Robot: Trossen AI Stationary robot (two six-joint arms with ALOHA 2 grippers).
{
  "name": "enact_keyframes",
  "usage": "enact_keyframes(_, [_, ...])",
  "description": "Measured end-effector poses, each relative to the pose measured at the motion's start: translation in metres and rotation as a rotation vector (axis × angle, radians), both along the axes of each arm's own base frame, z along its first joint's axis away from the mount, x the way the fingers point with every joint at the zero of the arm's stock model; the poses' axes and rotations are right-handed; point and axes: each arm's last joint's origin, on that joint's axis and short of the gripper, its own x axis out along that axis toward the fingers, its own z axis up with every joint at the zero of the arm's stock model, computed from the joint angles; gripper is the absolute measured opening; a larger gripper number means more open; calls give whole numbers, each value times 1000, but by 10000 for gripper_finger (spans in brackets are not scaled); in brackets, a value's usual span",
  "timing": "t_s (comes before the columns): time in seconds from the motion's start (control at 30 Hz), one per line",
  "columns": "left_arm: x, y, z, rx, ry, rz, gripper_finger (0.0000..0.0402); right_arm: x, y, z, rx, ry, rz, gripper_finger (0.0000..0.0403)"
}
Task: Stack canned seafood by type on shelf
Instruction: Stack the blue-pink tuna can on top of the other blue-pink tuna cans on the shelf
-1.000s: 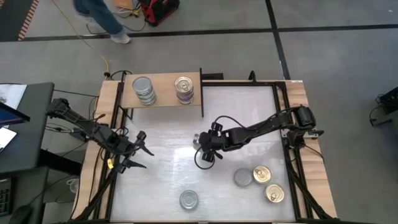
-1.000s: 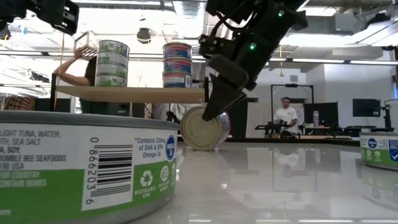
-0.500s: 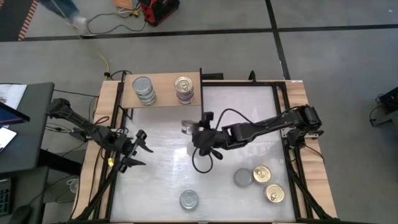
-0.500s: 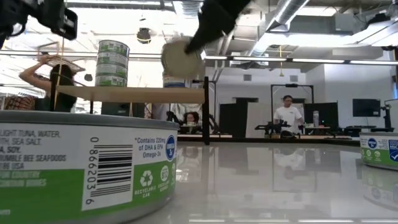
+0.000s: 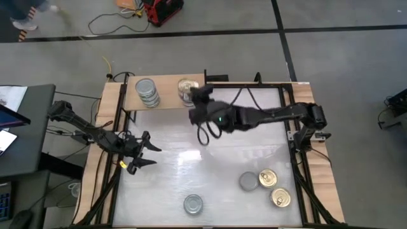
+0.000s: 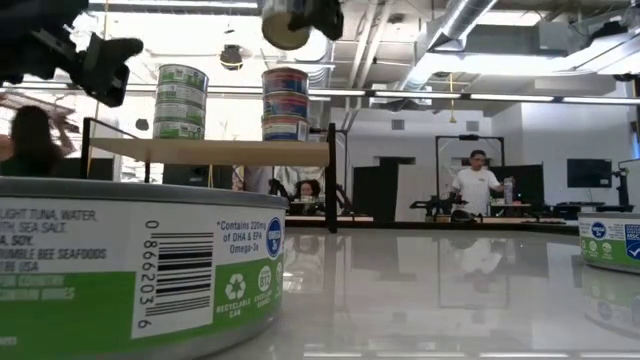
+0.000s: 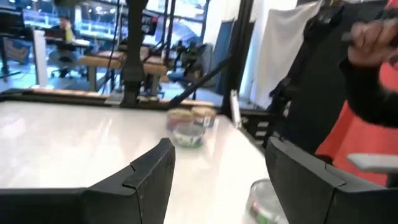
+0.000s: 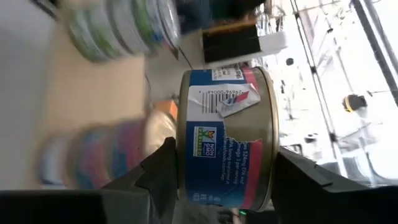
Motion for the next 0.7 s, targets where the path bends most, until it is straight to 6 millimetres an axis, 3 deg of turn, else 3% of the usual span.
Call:
enact_keyframes(0.17, [0, 0, 0, 4, 20, 15, 240, 0, -35, -3, -13, 48, -33, 230])
enact_keyframes(0.27, [0, 0, 12, 4, 35, -4, 240, -1, -47, -6, -7, 76, -32, 231])
enact_keyframes(0.7, [-1, 2, 24, 58, 71, 53, 240, 0, -53, -8, -46, 157, 76, 232])
